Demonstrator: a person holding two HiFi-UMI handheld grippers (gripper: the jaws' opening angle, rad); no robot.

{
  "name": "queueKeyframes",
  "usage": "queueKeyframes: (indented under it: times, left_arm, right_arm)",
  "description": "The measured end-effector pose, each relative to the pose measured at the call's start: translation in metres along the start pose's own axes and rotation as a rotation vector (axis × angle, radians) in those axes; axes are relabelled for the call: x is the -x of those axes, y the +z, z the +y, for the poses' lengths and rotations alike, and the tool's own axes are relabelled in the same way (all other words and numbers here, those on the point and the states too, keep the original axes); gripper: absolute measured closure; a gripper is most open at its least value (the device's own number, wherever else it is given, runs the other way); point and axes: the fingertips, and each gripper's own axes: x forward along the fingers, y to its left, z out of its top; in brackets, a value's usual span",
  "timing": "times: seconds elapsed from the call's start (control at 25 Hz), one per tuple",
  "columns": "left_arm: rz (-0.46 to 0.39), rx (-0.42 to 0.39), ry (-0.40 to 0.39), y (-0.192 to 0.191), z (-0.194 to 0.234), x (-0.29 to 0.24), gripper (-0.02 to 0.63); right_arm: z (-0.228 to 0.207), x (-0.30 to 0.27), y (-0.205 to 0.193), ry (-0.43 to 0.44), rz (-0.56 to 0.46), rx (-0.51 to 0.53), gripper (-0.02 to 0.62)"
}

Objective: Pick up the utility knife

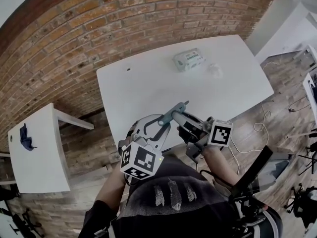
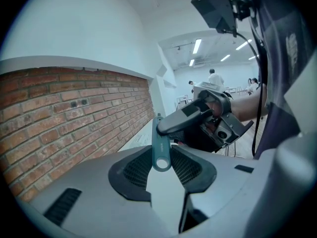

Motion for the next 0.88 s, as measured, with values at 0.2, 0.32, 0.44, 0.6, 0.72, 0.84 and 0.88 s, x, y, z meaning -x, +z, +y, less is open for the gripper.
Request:
queueKeyframes:
  times: [0.2, 0.32, 0.44, 0.6, 0.72, 0.84, 0.88]
  left_arm:
    - [-0.032, 0.001, -0.024, -0.005, 0.006, -0.002, 0.486]
    - [-0.019, 0.023, -0.008, -0.022, 0.014, 0.002, 0.486]
    - [0.004, 0.041, -0.022, -0.029, 0.002, 0.003, 0.486]
    - [-0.044, -0.012, -0.086, -0.003, -0.015, -0.017, 0.486]
    - [-0.095, -0.049, -0.142, 0.012, -0.028, -0.027, 0.486]
    - [-0.124, -0.069, -0.203, 0.018, -0.041, -0.032, 0.486]
    - [-0.131, -0.078, -0.221, 0.021, -0.045, -0.034, 0.486]
  right_arm:
    - [-0.006, -0.004, 0.007, -0.029, -0.03, 0.025, 0.526]
    - [-0.016, -0.016, -0.002, -0.033, -0.01, 0.022, 0.526]
    - [-0.019, -0.009, -0.013, -0.047, 0.008, -0.001, 0.526]
    - [-0.015, 0.024, 0.005, -0.103, -0.047, 0.021, 0.526]
    - [-0.011, 0.045, 0.015, -0.143, -0.096, 0.05, 0.526]
    - [-0.012, 0.061, 0.017, -0.172, -0.141, 0.049, 0.526]
    - [-0.011, 0.067, 0.018, -0.182, -0.156, 0.047, 0.526]
